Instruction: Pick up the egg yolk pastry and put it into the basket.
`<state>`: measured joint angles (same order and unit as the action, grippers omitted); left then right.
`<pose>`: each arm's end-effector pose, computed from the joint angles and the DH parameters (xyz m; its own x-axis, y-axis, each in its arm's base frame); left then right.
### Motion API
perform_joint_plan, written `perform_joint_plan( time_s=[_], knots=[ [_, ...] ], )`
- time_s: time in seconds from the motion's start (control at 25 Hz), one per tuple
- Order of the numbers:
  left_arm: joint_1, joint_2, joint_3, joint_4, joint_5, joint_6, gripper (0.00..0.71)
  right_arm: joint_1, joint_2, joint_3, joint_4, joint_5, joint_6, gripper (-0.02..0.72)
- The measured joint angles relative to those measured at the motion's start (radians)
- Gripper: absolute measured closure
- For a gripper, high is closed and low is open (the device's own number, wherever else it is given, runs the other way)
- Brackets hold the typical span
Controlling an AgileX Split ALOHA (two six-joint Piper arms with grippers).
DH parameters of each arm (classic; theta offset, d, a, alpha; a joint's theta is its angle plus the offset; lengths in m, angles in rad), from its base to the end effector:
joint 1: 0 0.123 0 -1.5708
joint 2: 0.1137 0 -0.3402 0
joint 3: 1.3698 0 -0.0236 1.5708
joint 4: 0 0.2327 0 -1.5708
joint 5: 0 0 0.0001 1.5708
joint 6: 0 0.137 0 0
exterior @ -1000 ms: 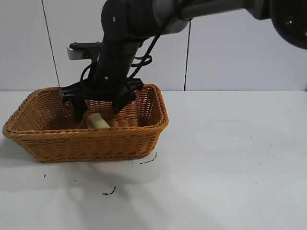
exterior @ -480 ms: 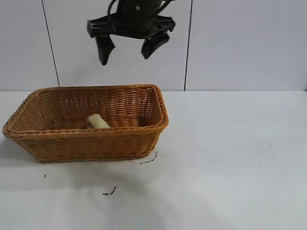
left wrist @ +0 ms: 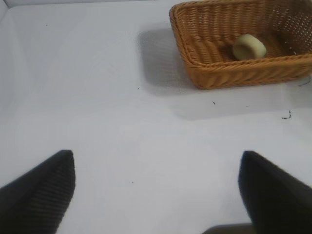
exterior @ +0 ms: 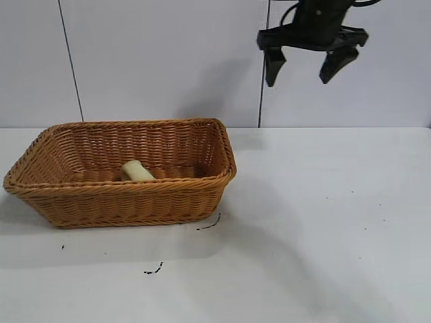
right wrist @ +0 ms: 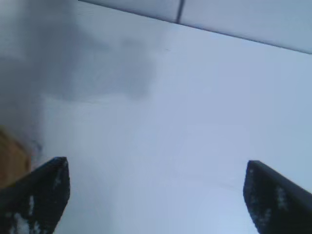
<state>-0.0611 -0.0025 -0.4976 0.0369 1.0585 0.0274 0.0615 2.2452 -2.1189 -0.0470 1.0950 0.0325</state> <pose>-0.0352 0.0066 0.2472 -0.4508 0.0731 -0.8896 0.0530 0.9971 0.0551 0.5319 0.0270 0.2534 -0.9046 -0.0447 -0.4238 -0.0338 0.9989 -0.0332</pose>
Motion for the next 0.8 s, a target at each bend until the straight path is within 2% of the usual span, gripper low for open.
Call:
perform_joint_plan(
  time_s=[0.12,0.2,0.52,0.8],
  knots=[
    [0.0,0.0,0.0,0.0,0.0,0.0,0.017,-0.034,-0.003,0.0,0.0,0.082,0.0,0.008],
    [0.0,0.0,0.0,0.0,0.0,0.0,0.017,-0.048,-0.007,0.005,0.0,0.107,0.0,0.008],
    [0.0,0.0,0.0,0.0,0.0,0.0,0.017,-0.055,-0.174,0.19,0.002,0.111,0.0,0.008],
    [0.0,0.0,0.0,0.0,0.0,0.0,0.017,-0.055,-0.529,0.562,0.023,0.111,-0.003,0.008]
  ],
)
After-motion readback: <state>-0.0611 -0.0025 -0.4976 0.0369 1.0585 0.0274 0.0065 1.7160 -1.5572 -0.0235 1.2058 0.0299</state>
